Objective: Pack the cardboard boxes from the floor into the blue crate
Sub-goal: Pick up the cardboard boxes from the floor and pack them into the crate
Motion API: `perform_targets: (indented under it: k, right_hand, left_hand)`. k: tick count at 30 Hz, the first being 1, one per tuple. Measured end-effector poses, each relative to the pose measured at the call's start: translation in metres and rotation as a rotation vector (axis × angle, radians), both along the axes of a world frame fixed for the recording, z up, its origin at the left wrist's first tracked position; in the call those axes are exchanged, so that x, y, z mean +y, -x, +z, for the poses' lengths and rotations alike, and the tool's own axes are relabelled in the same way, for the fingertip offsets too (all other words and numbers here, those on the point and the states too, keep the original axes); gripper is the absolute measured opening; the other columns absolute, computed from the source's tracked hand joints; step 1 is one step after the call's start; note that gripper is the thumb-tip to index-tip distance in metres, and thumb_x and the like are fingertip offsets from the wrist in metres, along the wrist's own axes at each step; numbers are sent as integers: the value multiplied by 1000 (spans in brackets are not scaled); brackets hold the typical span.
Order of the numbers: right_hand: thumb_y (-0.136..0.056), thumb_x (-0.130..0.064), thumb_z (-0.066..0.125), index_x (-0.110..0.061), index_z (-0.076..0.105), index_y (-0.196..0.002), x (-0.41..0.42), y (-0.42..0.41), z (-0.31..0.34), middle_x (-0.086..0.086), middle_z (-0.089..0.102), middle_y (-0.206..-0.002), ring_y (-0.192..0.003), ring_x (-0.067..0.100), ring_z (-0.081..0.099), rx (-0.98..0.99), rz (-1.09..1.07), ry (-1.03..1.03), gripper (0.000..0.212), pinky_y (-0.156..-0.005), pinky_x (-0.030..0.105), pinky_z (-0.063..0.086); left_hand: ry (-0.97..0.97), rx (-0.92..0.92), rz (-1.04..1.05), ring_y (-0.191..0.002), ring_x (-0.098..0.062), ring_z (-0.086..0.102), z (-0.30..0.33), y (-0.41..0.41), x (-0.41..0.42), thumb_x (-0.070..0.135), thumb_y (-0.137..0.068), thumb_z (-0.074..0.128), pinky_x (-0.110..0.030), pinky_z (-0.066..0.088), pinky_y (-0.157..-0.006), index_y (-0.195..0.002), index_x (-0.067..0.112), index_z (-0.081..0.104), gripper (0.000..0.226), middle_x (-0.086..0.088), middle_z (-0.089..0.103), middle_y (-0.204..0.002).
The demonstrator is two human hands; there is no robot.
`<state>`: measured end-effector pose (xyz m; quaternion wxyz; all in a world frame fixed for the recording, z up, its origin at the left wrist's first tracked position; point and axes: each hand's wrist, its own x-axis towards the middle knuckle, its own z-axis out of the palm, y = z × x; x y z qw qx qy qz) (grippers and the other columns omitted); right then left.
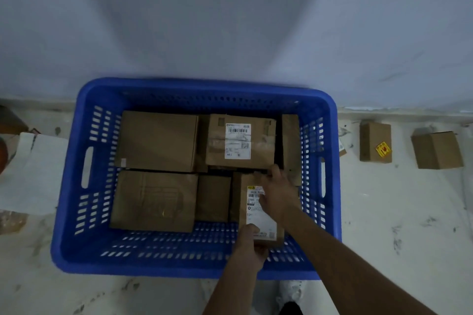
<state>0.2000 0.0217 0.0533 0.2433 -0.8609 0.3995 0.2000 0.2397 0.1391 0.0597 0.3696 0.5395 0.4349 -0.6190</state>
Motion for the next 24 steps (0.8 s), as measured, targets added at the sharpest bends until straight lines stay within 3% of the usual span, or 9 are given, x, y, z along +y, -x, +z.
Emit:
perform_targets:
  k: [5, 10, 13, 15, 17, 19, 21, 24]
  right_hand:
    - [-72, -17, 72, -16, 61, -125, 9, -6, -27, 9, 59, -118, -109, 29, 58, -39, 135, 116, 55, -96, 44, 44]
    - [-48, -7, 78, -14, 71, -98, 23, -25, -27, 5, 66, -101, -93, 27, 65, -132, 77, 134, 51, -87, 39, 51]
    - [-63, -6, 73, -11, 63, -117, 26, -19, -27, 9, 59, -121, -115, 30, 57, -74, 19, 75, 55, -100, 41, 44]
    - [-82, -17, 63, -10, 38, -143, 22, -8, -30, 12, 34, -149, -140, 30, 30, 99, 7, -5, 66, -115, 43, 27]
    - [-89, -31, 57, -14, 20, -150, 18, 4, -29, 10, 11, -160, -146, 29, 16, 266, 41, -120, 73, -117, 42, 23]
    - [-90, -35, 55, -16, 22, -151, 20, 14, -30, 9, 6, -161, -142, 30, 24, 318, 64, -211, 72, -109, 39, 33]
    - [-91, -33, 55, -16, 27, -148, 24, 23, -28, 7, 6, -162, -138, 31, 32, 327, 72, -257, 66, -102, 38, 39]
    - [-89, -28, 54, -14, 32, -146, 34, 35, -21, 7, 17, -159, -133, 28, 37, 275, 2, -216, 62, -98, 37, 43]
  left_hand:
    - [-94, 29, -55, -75, -27, 51, -29, -8, -1, 7, -90, 44, -35, 43, -64, -80, 6, 52, 13, -14, 54, -87]
    - [-148, -38, 13, -76, -24, 50, -30, -2, 2, 5, -89, 45, -31, 44, -63, -92, 8, 46, 4, -10, 50, -89]
    - [-87, -58, -33, -81, -25, 51, -32, -4, 0, 5, -88, 46, -33, 45, -72, -98, 8, 45, 11, -11, 50, -96]
    - [-56, -45, -91, -66, -23, 45, -37, -9, -7, 3, -92, 43, -31, 40, -63, -88, 4, 48, 7, -11, 48, -81]
    - [-8, -24, -114, -56, -21, 38, -42, -11, -13, 5, -95, 39, -30, 35, -55, -75, 8, 47, 21, -10, 43, -69]
    - [40, -14, -103, -58, -21, 41, -41, -11, -19, 11, -94, 43, -31, 39, -57, -87, 7, 50, 11, -9, 43, -70]
    - [50, -11, -100, -69, -23, 47, -34, -12, -19, 14, -94, 45, -33, 43, -63, -106, 4, 46, 16, -12, 46, -82]
    - [93, -27, -198, -68, -20, 48, -11, -20, -16, 11, -95, 44, -27, 44, -57, -96, 5, 51, 9, -8, 49, -81]
